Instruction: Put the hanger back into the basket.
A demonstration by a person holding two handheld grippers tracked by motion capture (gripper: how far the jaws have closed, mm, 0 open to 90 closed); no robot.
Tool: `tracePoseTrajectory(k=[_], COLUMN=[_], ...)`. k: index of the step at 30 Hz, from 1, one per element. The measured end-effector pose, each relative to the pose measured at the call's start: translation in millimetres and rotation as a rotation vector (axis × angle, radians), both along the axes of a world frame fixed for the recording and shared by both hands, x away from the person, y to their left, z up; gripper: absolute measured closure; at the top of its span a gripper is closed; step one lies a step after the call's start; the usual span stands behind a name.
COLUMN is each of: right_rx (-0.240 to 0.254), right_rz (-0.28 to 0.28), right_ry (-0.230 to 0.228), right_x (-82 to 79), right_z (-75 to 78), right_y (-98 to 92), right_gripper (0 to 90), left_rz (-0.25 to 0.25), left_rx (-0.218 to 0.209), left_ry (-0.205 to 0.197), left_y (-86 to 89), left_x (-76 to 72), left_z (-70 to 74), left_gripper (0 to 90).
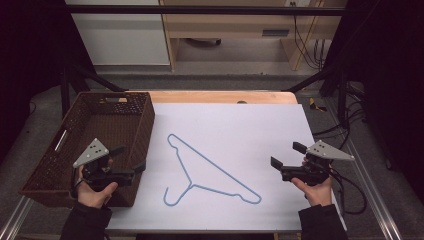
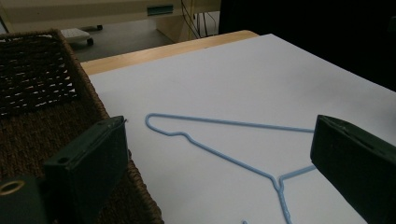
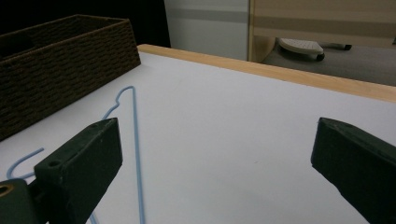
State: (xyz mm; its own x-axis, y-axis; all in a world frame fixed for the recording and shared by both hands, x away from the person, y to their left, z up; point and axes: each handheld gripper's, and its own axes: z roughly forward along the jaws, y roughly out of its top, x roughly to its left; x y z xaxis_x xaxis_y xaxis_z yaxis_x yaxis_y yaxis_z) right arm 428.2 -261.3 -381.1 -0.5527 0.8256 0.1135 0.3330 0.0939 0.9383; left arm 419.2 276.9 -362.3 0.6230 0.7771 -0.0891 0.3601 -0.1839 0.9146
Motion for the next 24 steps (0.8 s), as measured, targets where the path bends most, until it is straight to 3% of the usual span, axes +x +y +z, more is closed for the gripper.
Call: tracePoseTrajectory(k=[9, 10, 24], right_rx=[-0.017, -0.047, -0.155], right_rz=[0.018, 0.036, 0.134], right_ry=[0.008, 0.01, 0.035], right_x=[-0.3, 0.6, 0.2], right_z=[0.4, -0.7, -4.2], right_y=[6.0, 10.9, 59.5], right_gripper=[2.7, 2.6, 4.8], left_rz=[-0.003, -0.004, -0.029], left_rx=[0.001, 0.004, 0.012], left_ry=[0.002, 0.003, -0.002], left_y=[-1.7, -2.7, -11.1], left_x=[-0.3, 0.0, -2.1], left_z=[-0.7, -1.4, -1.7], left_gripper=[4.1, 4.1, 4.8])
